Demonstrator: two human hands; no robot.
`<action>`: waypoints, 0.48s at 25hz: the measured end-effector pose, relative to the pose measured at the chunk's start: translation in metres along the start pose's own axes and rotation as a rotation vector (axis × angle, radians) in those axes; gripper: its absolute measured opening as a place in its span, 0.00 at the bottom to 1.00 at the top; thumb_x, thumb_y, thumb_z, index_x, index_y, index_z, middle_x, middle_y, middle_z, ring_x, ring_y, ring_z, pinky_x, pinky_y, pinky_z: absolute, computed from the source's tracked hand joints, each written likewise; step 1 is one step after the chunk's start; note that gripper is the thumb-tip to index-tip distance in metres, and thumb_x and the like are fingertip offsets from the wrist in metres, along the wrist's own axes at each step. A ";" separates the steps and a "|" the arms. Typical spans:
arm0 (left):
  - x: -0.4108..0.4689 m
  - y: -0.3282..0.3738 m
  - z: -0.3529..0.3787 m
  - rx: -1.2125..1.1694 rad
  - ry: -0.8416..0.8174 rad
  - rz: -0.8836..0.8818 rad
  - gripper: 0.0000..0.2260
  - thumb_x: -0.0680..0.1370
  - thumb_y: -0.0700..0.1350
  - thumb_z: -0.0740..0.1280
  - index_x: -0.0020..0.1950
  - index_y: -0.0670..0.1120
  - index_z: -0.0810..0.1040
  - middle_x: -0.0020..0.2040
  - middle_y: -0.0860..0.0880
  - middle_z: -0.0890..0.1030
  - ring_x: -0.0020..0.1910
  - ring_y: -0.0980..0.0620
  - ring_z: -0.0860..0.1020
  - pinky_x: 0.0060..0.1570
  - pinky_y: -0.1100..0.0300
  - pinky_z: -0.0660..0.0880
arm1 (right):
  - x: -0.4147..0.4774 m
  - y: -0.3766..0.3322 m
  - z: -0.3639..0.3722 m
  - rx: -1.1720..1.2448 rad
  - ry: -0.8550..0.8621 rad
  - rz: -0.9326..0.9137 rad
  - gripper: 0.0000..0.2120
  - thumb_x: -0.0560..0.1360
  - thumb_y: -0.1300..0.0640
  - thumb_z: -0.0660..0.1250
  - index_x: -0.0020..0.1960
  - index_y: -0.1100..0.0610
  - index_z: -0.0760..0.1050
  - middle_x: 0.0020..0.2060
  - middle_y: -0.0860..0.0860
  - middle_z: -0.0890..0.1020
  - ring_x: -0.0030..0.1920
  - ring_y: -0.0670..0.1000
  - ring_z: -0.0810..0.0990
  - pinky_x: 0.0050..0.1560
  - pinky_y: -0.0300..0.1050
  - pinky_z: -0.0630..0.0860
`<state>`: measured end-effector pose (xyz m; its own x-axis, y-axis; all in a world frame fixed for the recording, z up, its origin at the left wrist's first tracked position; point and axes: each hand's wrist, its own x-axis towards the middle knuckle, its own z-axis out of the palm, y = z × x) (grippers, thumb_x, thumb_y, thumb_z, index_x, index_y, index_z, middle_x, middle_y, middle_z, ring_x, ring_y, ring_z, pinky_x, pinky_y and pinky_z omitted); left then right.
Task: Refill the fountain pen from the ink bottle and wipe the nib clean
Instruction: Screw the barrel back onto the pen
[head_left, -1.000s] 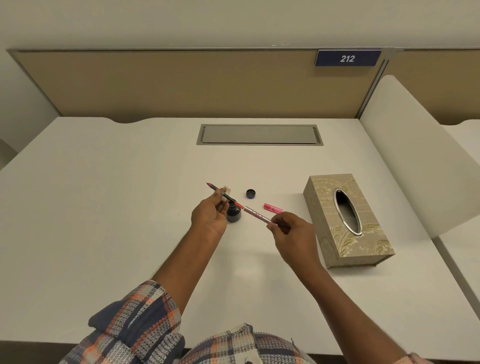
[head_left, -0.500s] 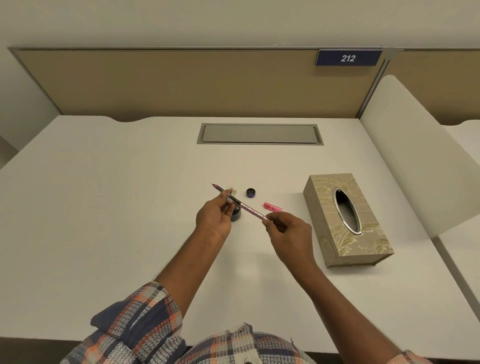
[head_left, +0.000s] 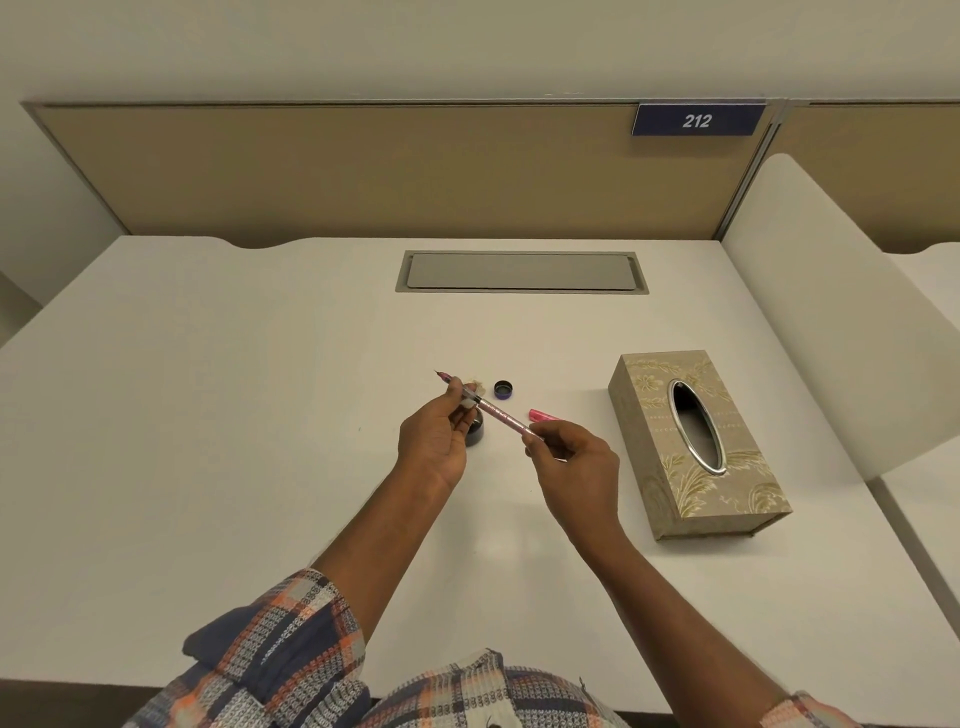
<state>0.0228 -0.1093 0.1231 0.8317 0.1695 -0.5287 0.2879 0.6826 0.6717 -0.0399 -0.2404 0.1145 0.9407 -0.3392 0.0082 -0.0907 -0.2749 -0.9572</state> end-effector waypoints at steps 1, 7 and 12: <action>0.001 -0.001 0.000 0.015 -0.002 0.005 0.06 0.75 0.39 0.68 0.43 0.37 0.80 0.46 0.41 0.81 0.50 0.45 0.77 0.41 0.62 0.77 | 0.000 0.001 0.001 0.004 0.001 -0.001 0.05 0.73 0.62 0.71 0.46 0.55 0.84 0.38 0.41 0.82 0.42 0.48 0.84 0.45 0.40 0.80; 0.003 -0.004 0.002 0.062 0.007 0.017 0.05 0.75 0.39 0.68 0.44 0.38 0.81 0.49 0.41 0.82 0.51 0.47 0.78 0.48 0.60 0.76 | 0.004 0.008 0.005 0.089 0.009 0.054 0.04 0.72 0.62 0.72 0.46 0.57 0.80 0.45 0.48 0.85 0.39 0.46 0.85 0.49 0.49 0.82; 0.005 -0.007 0.002 0.064 -0.011 0.026 0.06 0.76 0.40 0.67 0.47 0.38 0.81 0.50 0.42 0.82 0.51 0.48 0.79 0.50 0.60 0.76 | 0.003 0.001 0.008 0.178 -0.056 0.154 0.07 0.78 0.54 0.66 0.43 0.51 0.80 0.33 0.51 0.85 0.33 0.47 0.82 0.46 0.51 0.81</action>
<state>0.0257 -0.1148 0.1173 0.8445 0.1784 -0.5050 0.2953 0.6315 0.7169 -0.0347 -0.2340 0.1111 0.9373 -0.3127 -0.1537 -0.1805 -0.0587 -0.9818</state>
